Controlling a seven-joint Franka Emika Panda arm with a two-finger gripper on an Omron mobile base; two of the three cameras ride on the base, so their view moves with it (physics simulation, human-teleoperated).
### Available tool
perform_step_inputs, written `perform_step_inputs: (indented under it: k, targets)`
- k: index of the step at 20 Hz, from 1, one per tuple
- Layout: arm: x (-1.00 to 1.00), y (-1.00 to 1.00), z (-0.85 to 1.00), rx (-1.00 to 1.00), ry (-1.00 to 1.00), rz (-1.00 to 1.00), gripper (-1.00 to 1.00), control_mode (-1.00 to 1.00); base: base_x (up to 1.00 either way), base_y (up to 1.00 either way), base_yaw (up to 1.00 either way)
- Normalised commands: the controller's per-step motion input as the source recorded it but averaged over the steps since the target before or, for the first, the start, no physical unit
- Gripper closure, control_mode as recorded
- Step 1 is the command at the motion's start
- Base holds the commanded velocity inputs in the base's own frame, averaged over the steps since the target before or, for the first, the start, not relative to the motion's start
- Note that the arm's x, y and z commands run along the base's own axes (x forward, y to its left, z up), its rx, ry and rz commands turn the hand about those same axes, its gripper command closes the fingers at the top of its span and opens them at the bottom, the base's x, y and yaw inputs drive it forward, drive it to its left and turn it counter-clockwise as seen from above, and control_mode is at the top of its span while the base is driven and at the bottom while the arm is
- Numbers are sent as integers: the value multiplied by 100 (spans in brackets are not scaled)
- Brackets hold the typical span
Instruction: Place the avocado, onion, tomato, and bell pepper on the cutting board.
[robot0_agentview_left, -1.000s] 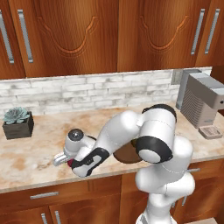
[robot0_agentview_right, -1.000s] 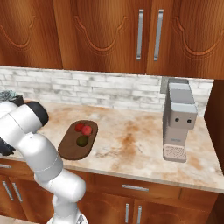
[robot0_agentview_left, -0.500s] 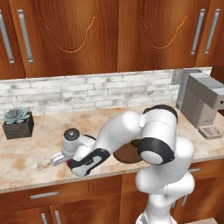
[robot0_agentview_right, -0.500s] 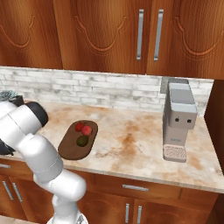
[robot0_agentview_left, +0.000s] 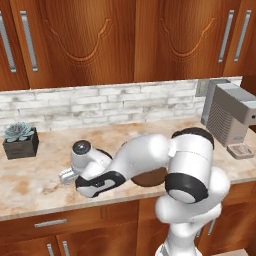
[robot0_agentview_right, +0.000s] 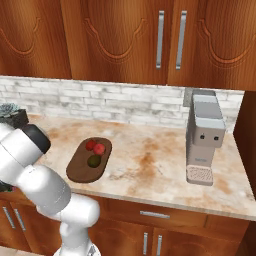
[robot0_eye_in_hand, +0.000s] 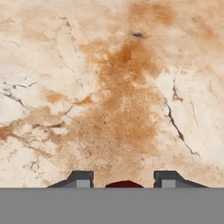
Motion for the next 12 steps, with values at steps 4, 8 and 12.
perform_step_inputs:
  k: [4, 8, 12]
  targets:
    - [0, -30, 39, 0, 2, -5, 100, -100, 0, 0, 0]
    - [0, -36, 38, 0, 1, -5, 100, -100, 0, 0, 0]
    - [0, -36, 41, 0, 2, -7, 100, -100, 0, 0, 0]
